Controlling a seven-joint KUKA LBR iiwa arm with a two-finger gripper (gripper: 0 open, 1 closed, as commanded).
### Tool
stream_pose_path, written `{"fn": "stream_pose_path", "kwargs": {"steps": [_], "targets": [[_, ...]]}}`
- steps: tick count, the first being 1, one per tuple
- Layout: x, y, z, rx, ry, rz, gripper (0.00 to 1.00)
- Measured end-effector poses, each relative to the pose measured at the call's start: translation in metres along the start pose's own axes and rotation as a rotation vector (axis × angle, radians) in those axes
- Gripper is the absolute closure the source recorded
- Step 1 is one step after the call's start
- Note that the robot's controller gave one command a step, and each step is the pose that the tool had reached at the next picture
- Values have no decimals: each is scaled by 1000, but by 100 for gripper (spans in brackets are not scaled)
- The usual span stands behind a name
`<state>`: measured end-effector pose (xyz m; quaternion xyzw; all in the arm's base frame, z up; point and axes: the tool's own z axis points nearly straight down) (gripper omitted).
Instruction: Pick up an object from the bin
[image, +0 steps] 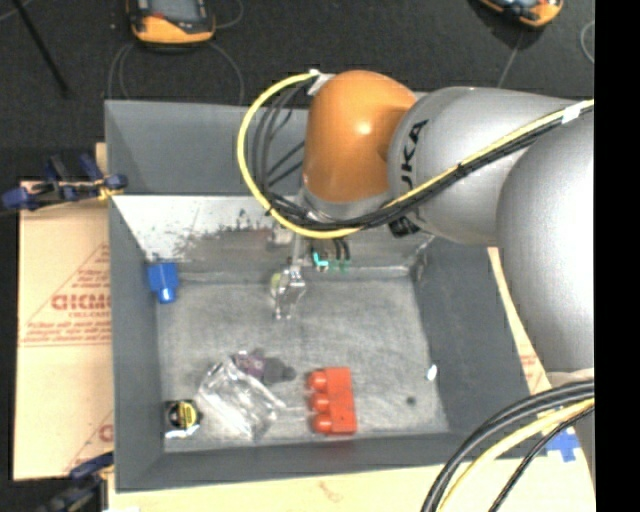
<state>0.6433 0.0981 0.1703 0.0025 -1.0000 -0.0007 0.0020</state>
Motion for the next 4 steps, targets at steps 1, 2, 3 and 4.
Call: {"fn": "stream_pose_path", "kwargs": {"steps": [1, 2, 3, 4], "targets": [[63, -16, 72, 1, 0, 467, 0], [127, 3, 7, 1, -4, 306, 0], [104, 53, 67, -2, -17, 7, 0], [134, 55, 47, 0, -8, 175, 0]]}}
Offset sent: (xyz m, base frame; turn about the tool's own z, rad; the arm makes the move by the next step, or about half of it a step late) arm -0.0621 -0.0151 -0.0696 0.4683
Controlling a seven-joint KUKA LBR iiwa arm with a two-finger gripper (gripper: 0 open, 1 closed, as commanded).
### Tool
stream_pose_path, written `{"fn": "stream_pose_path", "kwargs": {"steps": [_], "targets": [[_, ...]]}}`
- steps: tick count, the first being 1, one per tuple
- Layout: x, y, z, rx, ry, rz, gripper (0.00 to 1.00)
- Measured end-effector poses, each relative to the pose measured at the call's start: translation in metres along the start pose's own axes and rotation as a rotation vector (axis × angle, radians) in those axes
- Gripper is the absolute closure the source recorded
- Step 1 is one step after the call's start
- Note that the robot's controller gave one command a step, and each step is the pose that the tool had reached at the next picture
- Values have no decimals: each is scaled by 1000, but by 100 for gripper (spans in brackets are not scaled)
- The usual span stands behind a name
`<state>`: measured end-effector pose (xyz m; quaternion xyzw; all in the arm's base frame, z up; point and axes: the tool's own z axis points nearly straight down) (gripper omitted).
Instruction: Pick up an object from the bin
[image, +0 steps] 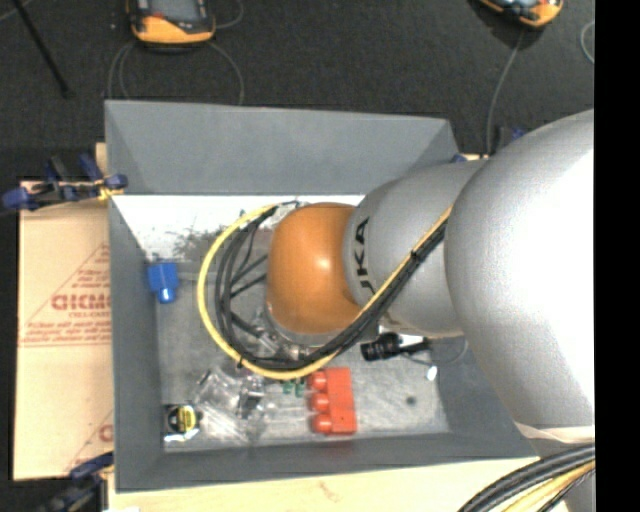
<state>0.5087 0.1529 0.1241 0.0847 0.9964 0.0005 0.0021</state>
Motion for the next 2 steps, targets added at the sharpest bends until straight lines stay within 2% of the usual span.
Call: {"fn": "stream_pose_path", "kwargs": {"steps": [1, 2], "targets": [[1, 14, 6, 1, -1, 28, 0], [-5, 2, -5, -1, -2, 171, 0]]}}
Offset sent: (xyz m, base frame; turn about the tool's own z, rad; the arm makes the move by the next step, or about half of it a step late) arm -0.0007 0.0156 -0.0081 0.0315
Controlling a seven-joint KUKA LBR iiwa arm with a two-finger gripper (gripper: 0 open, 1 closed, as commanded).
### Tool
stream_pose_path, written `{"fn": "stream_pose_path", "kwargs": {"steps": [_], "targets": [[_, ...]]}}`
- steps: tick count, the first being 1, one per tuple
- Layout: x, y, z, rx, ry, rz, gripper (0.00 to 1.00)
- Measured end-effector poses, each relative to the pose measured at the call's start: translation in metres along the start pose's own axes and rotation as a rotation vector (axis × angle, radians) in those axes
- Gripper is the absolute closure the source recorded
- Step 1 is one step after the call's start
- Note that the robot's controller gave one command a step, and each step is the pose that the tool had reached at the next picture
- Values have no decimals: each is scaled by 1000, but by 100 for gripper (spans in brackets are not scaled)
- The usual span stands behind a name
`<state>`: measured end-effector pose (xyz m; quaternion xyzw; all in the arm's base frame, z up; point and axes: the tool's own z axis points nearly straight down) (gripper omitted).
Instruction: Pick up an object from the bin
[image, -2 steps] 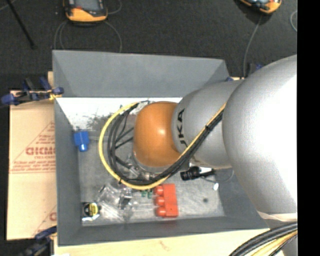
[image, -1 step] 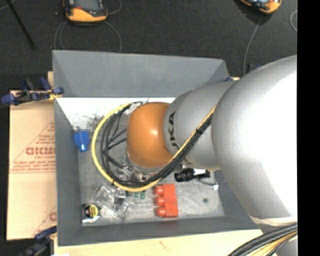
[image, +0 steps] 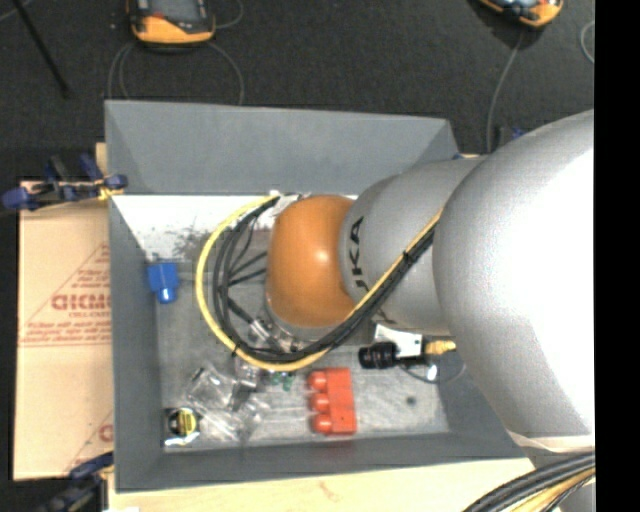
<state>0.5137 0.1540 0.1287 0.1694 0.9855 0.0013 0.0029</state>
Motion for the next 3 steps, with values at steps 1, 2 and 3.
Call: {"fn": "stream_pose_path", "kwargs": {"steps": [1, 2, 3], "targets": [[11, 2, 38, 5, 3, 473, 0], [3, 5, 48, -5, 2, 310, 0], [4, 7, 49, -7, 2, 309, 100]]}}
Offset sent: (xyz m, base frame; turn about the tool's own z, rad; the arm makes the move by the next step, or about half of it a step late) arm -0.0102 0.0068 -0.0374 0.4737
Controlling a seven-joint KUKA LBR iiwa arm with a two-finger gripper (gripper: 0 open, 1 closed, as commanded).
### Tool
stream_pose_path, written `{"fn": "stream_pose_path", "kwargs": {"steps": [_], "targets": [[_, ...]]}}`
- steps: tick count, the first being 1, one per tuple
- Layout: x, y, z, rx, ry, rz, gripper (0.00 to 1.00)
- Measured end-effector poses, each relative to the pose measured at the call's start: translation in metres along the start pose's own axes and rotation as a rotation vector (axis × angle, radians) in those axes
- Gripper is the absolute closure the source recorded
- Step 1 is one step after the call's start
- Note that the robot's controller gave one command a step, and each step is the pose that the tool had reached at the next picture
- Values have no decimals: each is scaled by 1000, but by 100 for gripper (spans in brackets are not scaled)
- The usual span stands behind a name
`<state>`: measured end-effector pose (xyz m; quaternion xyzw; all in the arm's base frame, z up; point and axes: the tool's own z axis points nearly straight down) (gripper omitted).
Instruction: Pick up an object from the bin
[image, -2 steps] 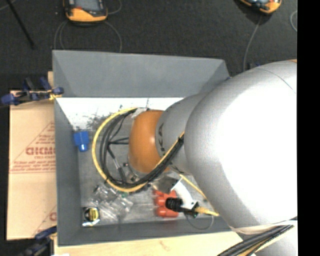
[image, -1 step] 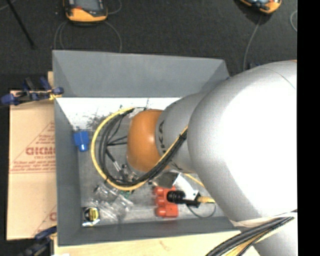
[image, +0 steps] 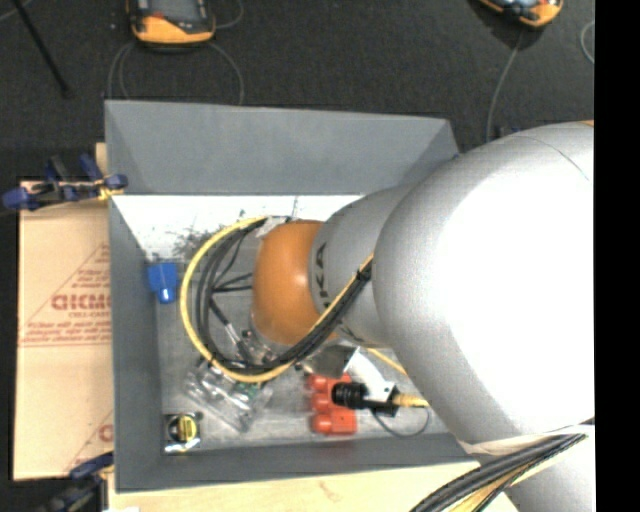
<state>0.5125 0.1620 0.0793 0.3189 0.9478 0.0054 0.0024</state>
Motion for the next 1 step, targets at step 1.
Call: {"fn": "stream_pose_path", "kwargs": {"steps": [1], "targets": [[3, 4, -138, 7, -2, -173, 100]]}}
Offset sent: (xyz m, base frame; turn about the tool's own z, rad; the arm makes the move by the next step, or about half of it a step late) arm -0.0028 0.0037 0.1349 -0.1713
